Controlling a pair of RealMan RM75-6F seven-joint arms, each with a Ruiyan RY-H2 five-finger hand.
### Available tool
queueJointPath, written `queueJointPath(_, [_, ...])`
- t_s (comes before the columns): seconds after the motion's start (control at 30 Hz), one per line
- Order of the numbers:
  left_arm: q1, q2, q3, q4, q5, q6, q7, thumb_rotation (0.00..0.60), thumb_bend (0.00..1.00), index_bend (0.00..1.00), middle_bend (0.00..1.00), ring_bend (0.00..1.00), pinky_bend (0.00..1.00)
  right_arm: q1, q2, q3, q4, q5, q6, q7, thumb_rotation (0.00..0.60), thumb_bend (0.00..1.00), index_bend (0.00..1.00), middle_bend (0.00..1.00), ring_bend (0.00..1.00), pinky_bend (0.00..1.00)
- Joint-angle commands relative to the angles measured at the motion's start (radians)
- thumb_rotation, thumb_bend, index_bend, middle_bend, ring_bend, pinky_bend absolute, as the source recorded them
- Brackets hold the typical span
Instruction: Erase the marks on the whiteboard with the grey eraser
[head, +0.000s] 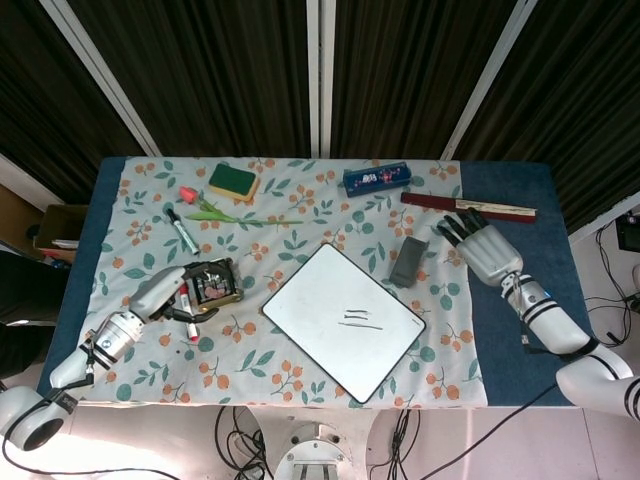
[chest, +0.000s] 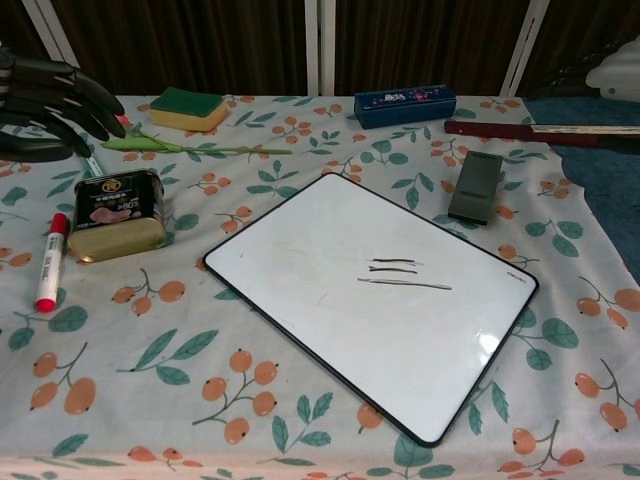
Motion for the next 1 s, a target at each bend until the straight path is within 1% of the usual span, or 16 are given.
queueJointPath(0.03, [0.003,0.002,-0.001,0.001,-0.003,0.006,0.004,0.506,0.27,0.27,0.28,0.24,0.28,0.058,-0.089,0.028,0.08,0.046,-0.077,-0.001,0.6,0.43,0.0,0.0,0.0,0.05])
queueJointPath(0.13, [0.011,0.002,-0.001,0.008,-0.007,0.016,0.027,0.506,0.27,0.27,0.28,0.24,0.28,0.083,-0.131,0.025,0.115,0.036,-0.1,0.015,0.6,0.43,0.0,0.0,0.0,0.05])
queueJointPath(0.3, [0.019,0.001,-0.001,0.022,-0.022,0.016,0.046,0.505,0.27,0.27,0.28,0.23,0.28,0.099,-0.17,0.012,0.145,-0.009,-0.092,0.076,0.6,0.43,0.0,0.0,0.0,0.04])
queueJointPath(0.5, [0.02,-0.006,0.003,0.043,-0.017,0.012,0.028,0.502,0.27,0.27,0.28,0.23,0.28,0.101,-0.163,-0.022,0.132,-0.068,-0.082,0.17,0.6,0.41,0.0,0.0,0.0,0.04])
queueJointPath(0.67, [0.021,-0.02,0.008,0.057,-0.013,0.01,0.02,0.504,0.27,0.27,0.28,0.23,0.28,0.103,-0.156,-0.048,0.127,-0.098,-0.085,0.2,0.6,0.38,0.0,0.0,0.0,0.03])
queueJointPath(0.83, [0.023,-0.026,0.01,0.067,-0.013,0.009,0.02,0.504,0.27,0.27,0.28,0.23,0.28,0.103,-0.169,-0.056,0.142,-0.111,-0.073,0.225,0.6,0.32,0.0,0.0,0.0,0.0])
queueJointPath(1.0, [0.023,-0.026,0.009,0.068,-0.015,0.009,0.023,0.503,0.26,0.27,0.28,0.23,0.28,0.108,-0.196,-0.06,0.17,-0.123,-0.067,0.26,0.6,0.3,0.0,0.0,0.0,0.0])
